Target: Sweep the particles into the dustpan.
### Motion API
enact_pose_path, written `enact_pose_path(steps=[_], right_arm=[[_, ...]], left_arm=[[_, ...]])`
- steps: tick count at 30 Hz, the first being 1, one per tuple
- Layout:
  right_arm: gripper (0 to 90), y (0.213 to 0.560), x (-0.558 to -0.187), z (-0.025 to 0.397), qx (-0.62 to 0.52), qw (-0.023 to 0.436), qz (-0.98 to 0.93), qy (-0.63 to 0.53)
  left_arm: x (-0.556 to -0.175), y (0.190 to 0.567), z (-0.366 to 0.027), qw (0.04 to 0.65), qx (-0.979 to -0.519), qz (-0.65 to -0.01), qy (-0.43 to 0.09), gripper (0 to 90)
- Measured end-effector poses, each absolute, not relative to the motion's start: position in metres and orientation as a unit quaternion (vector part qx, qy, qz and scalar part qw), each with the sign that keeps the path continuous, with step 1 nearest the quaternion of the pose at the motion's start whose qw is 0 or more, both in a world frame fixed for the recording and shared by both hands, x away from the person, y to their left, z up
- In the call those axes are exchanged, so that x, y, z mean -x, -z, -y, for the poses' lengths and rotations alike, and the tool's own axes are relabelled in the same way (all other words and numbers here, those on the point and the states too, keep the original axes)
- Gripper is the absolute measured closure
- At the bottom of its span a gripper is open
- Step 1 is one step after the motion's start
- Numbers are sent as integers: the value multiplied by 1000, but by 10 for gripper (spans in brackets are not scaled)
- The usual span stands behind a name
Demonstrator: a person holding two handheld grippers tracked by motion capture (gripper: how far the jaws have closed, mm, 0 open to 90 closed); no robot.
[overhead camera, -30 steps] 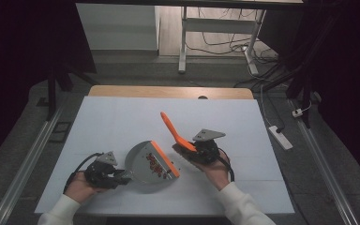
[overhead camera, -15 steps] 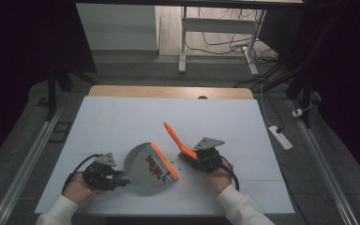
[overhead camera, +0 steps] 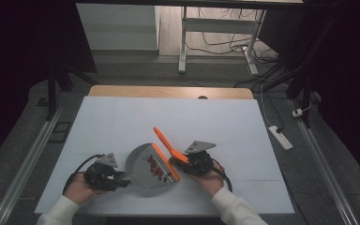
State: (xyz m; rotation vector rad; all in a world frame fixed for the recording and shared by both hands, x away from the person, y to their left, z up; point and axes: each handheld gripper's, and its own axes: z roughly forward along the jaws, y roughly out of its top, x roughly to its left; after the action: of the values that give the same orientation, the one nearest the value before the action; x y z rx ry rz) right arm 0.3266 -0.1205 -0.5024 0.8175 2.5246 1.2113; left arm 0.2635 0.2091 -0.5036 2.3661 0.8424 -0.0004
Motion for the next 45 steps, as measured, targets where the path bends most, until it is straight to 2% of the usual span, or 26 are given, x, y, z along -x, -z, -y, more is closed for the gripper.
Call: enact_pose_path(steps=[3,6,16,23,32,39,42,45], right_arm=[[700,501,-324,114,-265,101,-860,-423],[700,496,-326,118,-275,54,-843,-458],[699,491,-335,145,-307,127,-841,-427],[699,499,-327,153,-305,139,-853,-400],[699,501,-310,143,-284,131,-861,-400],[700,498,-295,130,-262,97,-863,-420],[699,493,-294,131,-261,67,-851,-451],[700,488,-295,135,-260,86,-846,-457]], left_arm=[[-263,504,-209,310,-896,-319,0,614],[-264,505,-210,310,-897,-317,1,614],[-264,506,-210,311,-896,-318,3,614],[-260,504,-213,312,-896,-316,6,614],[-259,503,-210,309,-897,-316,4,614],[-256,505,-209,312,-894,-322,1,614],[-256,506,-208,311,-895,-321,0,614],[-256,507,-207,309,-896,-319,-1,614]])
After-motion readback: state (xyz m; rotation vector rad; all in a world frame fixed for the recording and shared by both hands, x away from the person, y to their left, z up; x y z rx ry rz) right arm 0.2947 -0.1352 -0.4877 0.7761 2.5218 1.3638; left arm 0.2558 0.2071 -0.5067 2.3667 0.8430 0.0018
